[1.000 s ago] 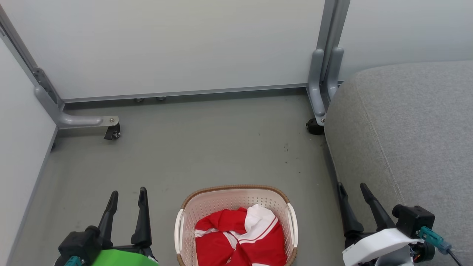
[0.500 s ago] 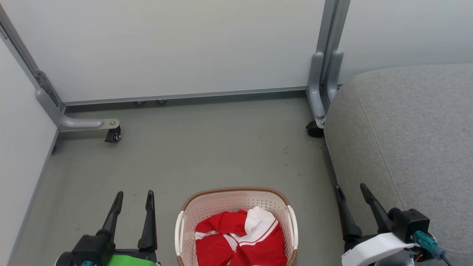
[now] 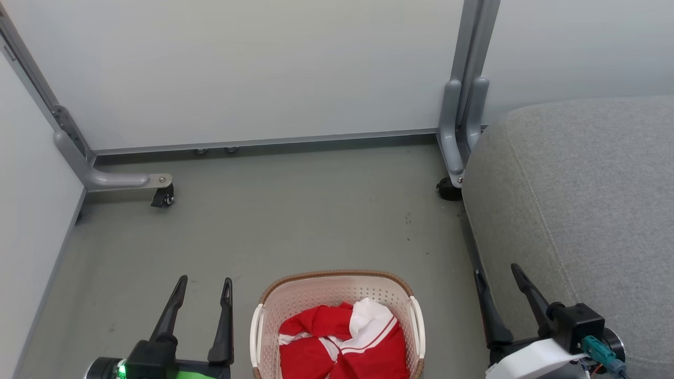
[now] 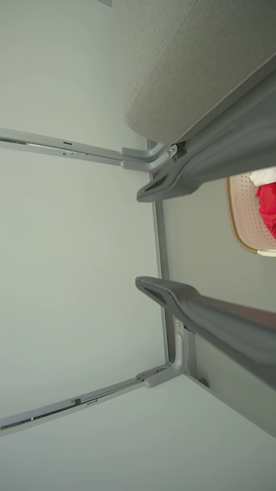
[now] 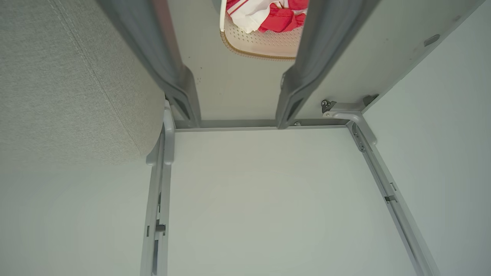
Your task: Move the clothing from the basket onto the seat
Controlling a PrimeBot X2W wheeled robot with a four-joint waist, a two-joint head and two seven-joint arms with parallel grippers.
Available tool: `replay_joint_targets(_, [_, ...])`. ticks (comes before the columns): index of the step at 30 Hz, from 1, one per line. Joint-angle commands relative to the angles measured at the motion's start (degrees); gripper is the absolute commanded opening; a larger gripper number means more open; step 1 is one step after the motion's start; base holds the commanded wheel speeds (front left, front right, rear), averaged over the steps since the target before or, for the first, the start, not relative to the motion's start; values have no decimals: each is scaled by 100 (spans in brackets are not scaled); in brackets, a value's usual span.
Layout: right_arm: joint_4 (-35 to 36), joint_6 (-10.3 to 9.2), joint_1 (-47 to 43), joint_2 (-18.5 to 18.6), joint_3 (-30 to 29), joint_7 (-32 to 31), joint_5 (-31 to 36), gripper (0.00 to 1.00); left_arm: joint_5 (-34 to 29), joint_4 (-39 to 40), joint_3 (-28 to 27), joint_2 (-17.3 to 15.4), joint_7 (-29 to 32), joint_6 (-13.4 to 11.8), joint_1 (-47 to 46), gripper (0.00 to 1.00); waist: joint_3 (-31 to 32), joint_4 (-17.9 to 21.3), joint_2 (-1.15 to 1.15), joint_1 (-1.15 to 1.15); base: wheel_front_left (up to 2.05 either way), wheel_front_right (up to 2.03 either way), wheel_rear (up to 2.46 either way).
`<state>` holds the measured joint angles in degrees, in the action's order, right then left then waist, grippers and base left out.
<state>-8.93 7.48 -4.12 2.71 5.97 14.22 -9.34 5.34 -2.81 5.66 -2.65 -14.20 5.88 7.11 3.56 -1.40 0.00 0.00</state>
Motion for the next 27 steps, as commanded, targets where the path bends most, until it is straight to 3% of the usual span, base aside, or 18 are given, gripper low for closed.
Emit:
replay_joint_targets(1, [18, 2, -51, 29, 10, 51, 117, 100, -155, 31, 12, -40, -54, 20, 80, 100, 2, -4, 0, 0, 0, 0, 0])
replay_joint_targets(8, [26, 2, -113, 30, 42, 105, 327, 100, -391, 61, 45, -41, -105, 21, 119, 100, 18, -14, 0, 0, 0, 0, 0])
replay_joint_targets(27, [-52, 1, -41, 30, 18, 105, 222, 100, -299, -47, 58, -40, -97, 42, 108, 100, -215, 10, 0, 0, 0, 0, 0])
